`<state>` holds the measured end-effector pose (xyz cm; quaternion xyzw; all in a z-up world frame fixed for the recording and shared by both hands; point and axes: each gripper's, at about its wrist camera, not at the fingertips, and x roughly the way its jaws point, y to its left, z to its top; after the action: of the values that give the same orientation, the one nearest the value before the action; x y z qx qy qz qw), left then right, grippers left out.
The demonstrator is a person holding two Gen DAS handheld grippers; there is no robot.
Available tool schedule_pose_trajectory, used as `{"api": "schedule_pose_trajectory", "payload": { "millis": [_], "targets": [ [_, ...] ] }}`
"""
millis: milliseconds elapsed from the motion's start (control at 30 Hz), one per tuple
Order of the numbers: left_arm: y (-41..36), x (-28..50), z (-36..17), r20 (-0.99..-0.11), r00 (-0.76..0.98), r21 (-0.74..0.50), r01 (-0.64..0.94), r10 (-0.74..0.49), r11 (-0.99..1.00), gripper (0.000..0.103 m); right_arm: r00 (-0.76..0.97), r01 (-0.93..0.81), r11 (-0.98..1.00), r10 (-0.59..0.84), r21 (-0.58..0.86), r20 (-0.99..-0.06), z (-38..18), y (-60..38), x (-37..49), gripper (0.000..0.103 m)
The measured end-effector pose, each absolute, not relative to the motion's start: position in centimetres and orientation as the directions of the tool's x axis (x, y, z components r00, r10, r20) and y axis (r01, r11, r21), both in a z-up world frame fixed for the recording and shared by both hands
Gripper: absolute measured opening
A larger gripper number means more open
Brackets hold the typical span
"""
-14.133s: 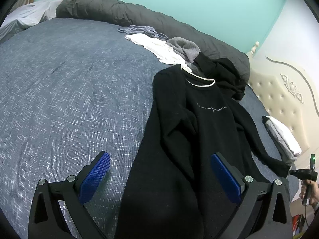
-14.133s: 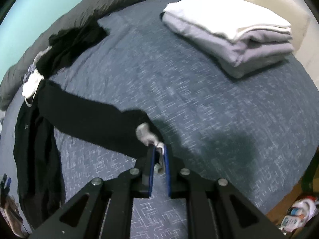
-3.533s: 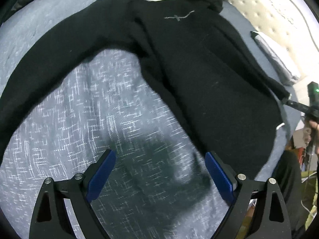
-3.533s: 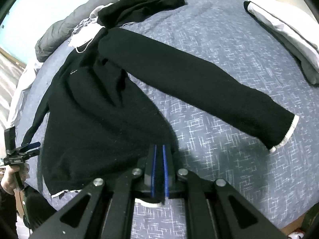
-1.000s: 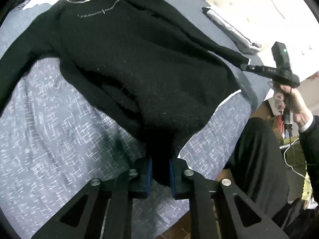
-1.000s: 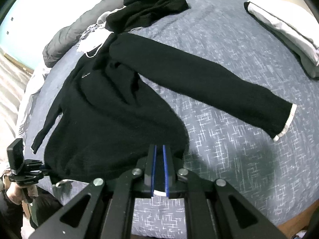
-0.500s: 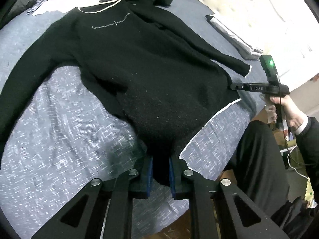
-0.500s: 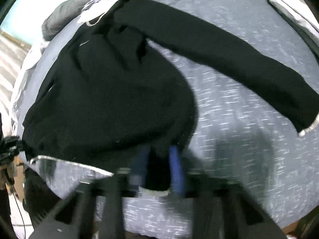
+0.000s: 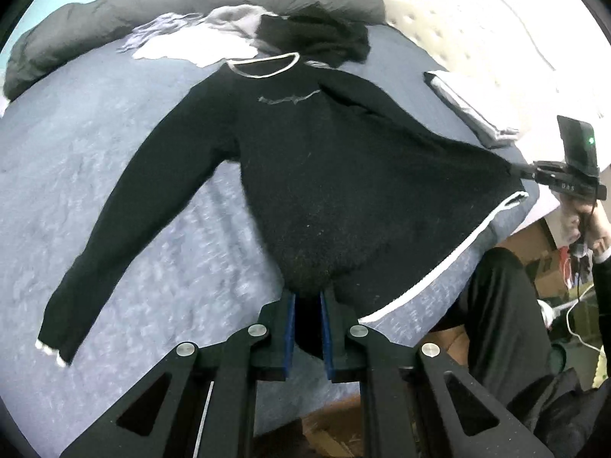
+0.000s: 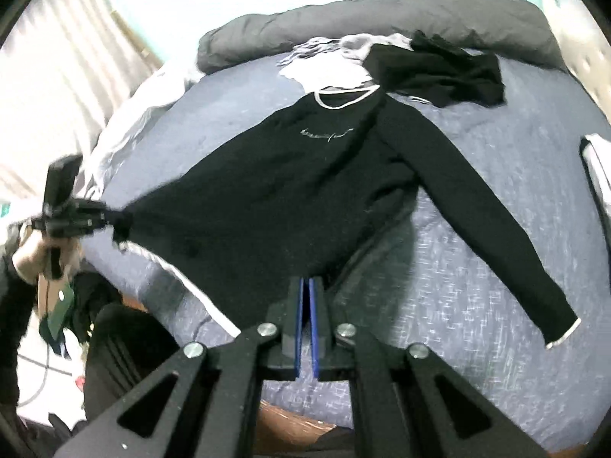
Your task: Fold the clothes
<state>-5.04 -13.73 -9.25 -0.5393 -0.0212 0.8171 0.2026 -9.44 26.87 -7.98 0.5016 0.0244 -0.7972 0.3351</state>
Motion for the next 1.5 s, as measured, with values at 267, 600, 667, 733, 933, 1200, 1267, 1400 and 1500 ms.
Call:
{"api": "schedule_pose_trajectory", "payload": {
  "millis": [267,600,667,733,933,1200,1267,1400,1500],
  "targets": [
    [-11.0,-3.6,-16.9,-0.916,-0.215,-0.272,-0.290,0.340,-0.918,0.012,-0.194,0.493,-0.845,-0.340,0.208,-0.920,-17.4,28.1,-9.1,0.003],
    [-11.4,-4.4,-16.7,-0.903,-0.250,-0.291,-0.242,0.349,-0.926,0.029,-0.169,0.431,-0.863,-0.363,0.262,-0.916,-18.6,31.0,-9.7,0.005],
    [-12.1,-4.9,-16.7,-0.901,-0.255,-0.299,-0.218,0.351,-0.929,0.032,-0.185,0.431,-0.864,-0.369,0.262,-0.911,-18.3,30.8,-9.7,0.005],
    [-12.6,-5.1,-16.7,-0.903,-0.259,-0.297,-0.198,0.342,-0.934,0.034,-0.189,0.426,-0.864,-0.374,0.267,-0.908,-18.2,30.4,-10.0,0.015],
    [-13.1,-5.7,-17.0,-0.906,-0.259,-0.298,-0.168,0.334,-0.940,0.036,-0.128,0.382,-0.890,-0.318,0.249,-0.939,-21.1,28.8,-11.7,0.052],
    [-13.8,-6.1,-16.6,-0.902,-0.272,-0.303,-0.150,0.334,-0.941,0.045,-0.111,0.387,-0.894,-0.287,0.225,-0.951,-23.9,27.9,-12.6,0.005],
    [-14.0,-6.3,-16.8,-0.904,-0.272,-0.302,-0.140,0.330,-0.943,0.045,-0.135,0.394,-0.891,-0.299,0.226,-0.945,-23.2,28.4,-12.5,0.004],
    [-14.4,-6.7,-17.2,-0.904,-0.271,-0.309,-0.121,0.331,-0.943,0.045,-0.203,0.357,-0.902,-0.327,0.241,-0.923,-21.4,31.2,-12.4,0.003],
    [-14.4,-7.3,-17.9,-0.909,-0.262,-0.306,-0.109,0.324,-0.946,0.046,-0.221,0.311,-0.915,-0.333,0.257,-0.917,-21.3,33.2,-12.3,0.003]
  ]
}}
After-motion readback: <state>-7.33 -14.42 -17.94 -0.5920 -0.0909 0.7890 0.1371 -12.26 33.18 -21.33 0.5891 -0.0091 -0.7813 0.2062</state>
